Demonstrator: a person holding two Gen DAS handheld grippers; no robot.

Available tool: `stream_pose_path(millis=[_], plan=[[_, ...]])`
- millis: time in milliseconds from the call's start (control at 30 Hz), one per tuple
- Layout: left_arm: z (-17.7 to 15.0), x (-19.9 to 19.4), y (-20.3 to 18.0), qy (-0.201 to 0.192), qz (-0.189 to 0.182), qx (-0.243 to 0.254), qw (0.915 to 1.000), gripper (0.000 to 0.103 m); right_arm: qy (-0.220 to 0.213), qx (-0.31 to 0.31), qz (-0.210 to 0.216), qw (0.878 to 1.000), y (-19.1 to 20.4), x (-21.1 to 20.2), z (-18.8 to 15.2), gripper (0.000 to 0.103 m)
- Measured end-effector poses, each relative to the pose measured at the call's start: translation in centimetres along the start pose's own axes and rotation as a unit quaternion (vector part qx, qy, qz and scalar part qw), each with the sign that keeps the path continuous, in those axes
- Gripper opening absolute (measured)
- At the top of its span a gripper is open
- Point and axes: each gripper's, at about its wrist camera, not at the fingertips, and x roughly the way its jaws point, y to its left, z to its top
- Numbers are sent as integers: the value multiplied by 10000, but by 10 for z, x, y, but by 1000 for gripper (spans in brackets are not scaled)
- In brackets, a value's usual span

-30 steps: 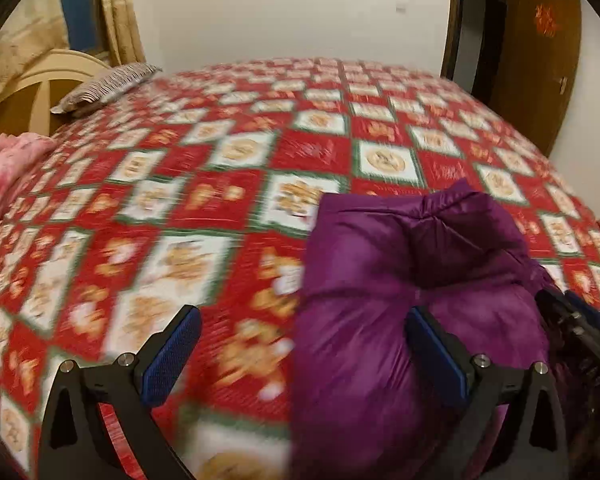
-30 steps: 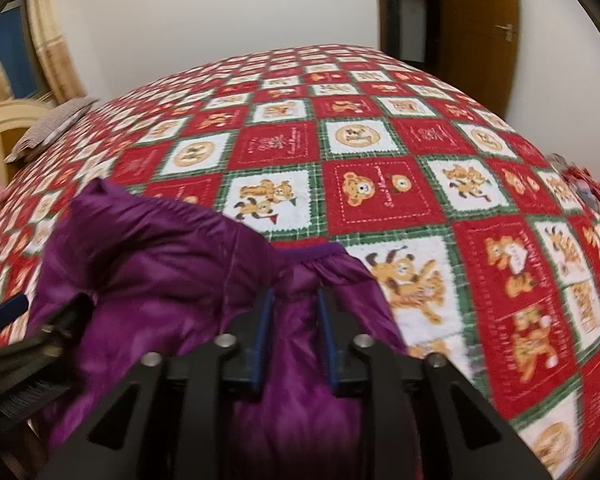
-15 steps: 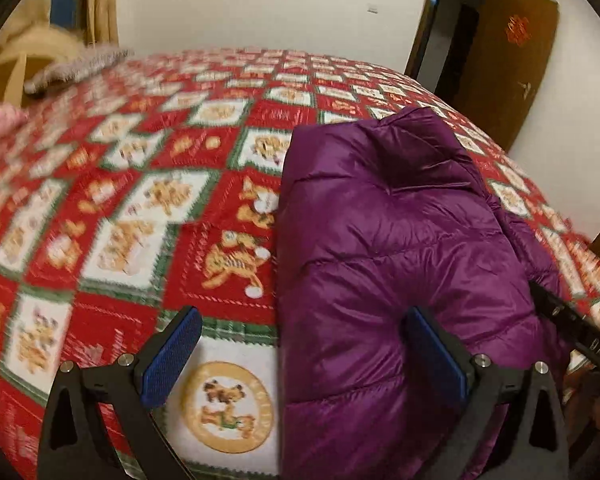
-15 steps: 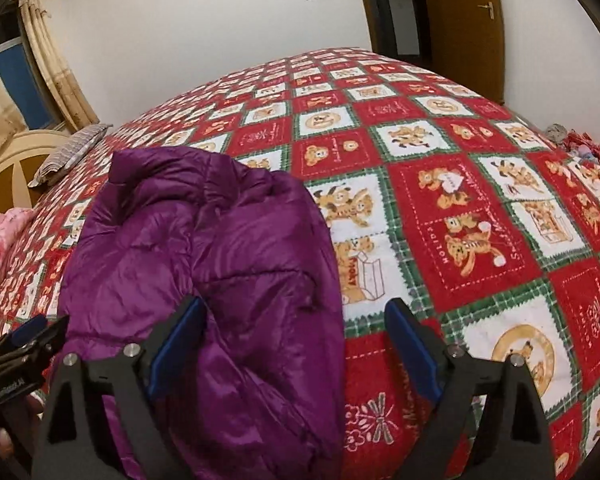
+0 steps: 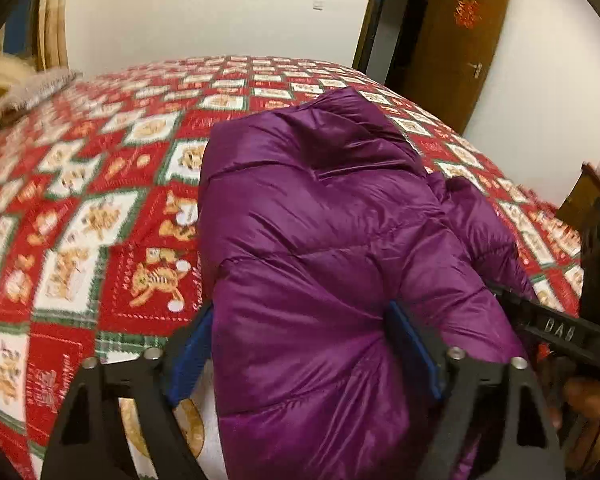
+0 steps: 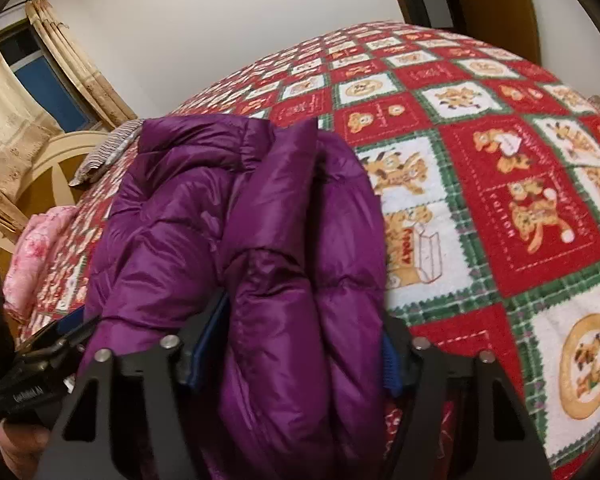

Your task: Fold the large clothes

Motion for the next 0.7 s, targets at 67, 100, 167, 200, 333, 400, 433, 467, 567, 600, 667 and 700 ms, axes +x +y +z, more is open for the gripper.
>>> stream_pose_path(millis=[67,100,167,200,333,400,433,467,567,600,667,700], plan=[[0,-5,-9,-83,154,267,9995,50,-48,84,233,9997,-1,-2,-1,36],[0,-10,-14,-126,287,434,9986,45,-121,-25,189,9997,4,-5,-3,33],[1,-20,-17,-192,418,590,9972,35,-185,-194,154,9995,13,-10,-5,27],[2,-24,-18,-213,460,612,9968,34,-226,-211,169,9994,17,-14,-5,26],[4,-45,-14,-377,587,668,9953,31,-319,-351,275,9985,31,-26,-5,24],[2,-59,-13,-477,711,706,9938,31,-338,-457,371,9977,41,-31,-5,23],[2,-67,-11,-522,758,712,9932,30,-339,-493,406,9974,45,-32,-5,23],[1,-73,-8,-570,815,714,9925,30,-341,-550,450,9969,52,-34,-4,23],[-1,-91,2,-719,976,674,9903,30,-354,-688,572,9954,68,-35,-1,23],[-1,-98,7,-762,1031,644,9897,30,-327,-710,572,9953,73,-35,0,23],[-1,-109,16,-817,1096,565,9890,30,-326,-824,667,9938,86,-33,4,23],[-1,-113,20,-845,1130,545,9885,30,-333,-882,705,9930,91,-33,4,23]])
